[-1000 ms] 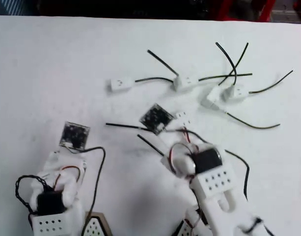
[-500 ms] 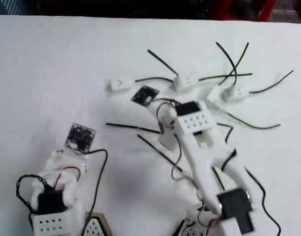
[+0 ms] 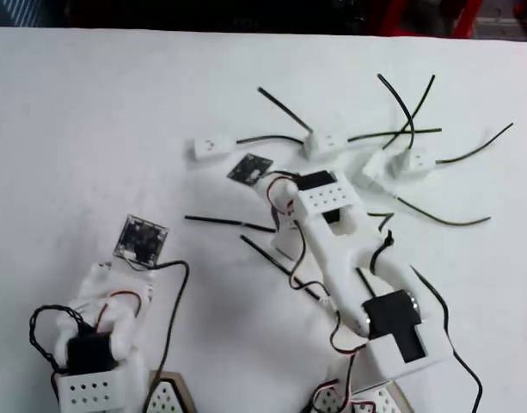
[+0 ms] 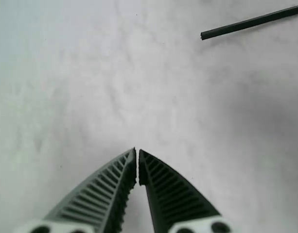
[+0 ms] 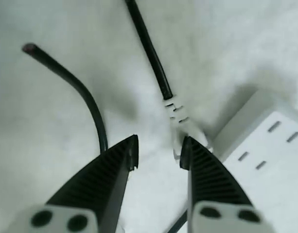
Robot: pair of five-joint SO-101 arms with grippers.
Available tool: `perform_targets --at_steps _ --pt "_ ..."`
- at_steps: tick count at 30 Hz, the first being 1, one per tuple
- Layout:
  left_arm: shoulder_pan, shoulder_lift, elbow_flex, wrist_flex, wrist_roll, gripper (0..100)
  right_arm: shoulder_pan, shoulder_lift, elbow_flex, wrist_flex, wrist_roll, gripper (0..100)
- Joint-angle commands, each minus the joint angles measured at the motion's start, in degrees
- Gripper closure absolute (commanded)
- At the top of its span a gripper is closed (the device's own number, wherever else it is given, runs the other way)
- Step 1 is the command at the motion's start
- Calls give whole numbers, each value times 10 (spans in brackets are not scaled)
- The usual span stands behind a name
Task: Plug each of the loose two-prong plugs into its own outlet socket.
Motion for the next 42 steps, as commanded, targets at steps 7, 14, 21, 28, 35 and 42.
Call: perform_targets --at_steps 7,14,21,28,35,42 --pt "-4 -7 -3 -10 -5 969 54 5 -12 -34 55 854" --pt "-4 -7 -3 -10 -5 969 48 5 -4 -34 56 916" --pt "-4 -7 -3 -10 -5 969 44 15 -3 -34 55 903" --pt "-4 -7 -3 -10 -5 969 46 81 -30 -34 42 882" --pt "-4 -7 -3 -10 -5 969 46 93 -44 -32 33 925" --pt "-4 -7 -3 -10 -5 969 44 79 -58 -11 33 982"
